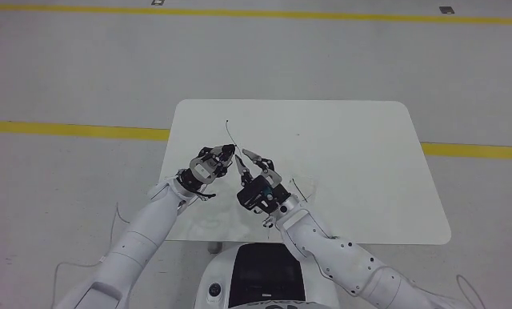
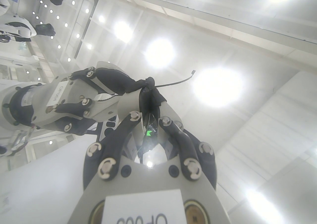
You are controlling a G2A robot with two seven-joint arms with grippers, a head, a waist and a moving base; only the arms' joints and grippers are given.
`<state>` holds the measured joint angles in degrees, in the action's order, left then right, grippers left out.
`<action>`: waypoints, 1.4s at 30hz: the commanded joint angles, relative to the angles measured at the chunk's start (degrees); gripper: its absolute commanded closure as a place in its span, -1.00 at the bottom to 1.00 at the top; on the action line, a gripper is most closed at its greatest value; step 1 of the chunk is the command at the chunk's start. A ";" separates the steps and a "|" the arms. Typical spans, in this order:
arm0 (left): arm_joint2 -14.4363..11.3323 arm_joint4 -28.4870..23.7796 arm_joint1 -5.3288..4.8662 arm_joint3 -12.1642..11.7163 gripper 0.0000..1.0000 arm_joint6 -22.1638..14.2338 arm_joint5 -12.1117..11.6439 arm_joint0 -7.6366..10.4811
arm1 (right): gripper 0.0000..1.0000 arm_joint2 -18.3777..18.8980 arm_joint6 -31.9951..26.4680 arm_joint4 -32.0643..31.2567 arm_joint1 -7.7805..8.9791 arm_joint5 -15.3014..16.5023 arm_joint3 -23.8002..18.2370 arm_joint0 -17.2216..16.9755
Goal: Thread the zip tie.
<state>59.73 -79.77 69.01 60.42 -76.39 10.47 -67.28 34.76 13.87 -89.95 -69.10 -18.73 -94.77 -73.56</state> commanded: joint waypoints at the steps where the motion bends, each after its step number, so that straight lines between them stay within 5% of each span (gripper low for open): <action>1: 0.00 0.00 0.00 0.00 1.00 0.00 0.00 0.00 | 0.66 0.03 0.01 0.00 -0.04 0.06 0.02 0.01; 8: 0.00 0.00 0.00 0.00 1.00 0.00 0.00 0.00 | 0.70 -0.05 -0.13 0.00 -0.27 0.15 0.27 0.16; 13: 0.00 0.00 0.00 0.00 1.00 0.00 0.00 0.00 | 1.00 -0.06 -0.16 0.00 -0.43 0.12 0.46 0.21; 42: 0.00 0.00 0.00 0.00 1.00 0.00 0.00 0.00 | 1.00 3.58 1.29 0.00 -1.60 1.99 2.06 -2.94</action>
<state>59.73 -79.77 69.01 60.42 -76.39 10.47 -67.28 38.22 15.14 -89.95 -70.64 -16.87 -92.82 -76.39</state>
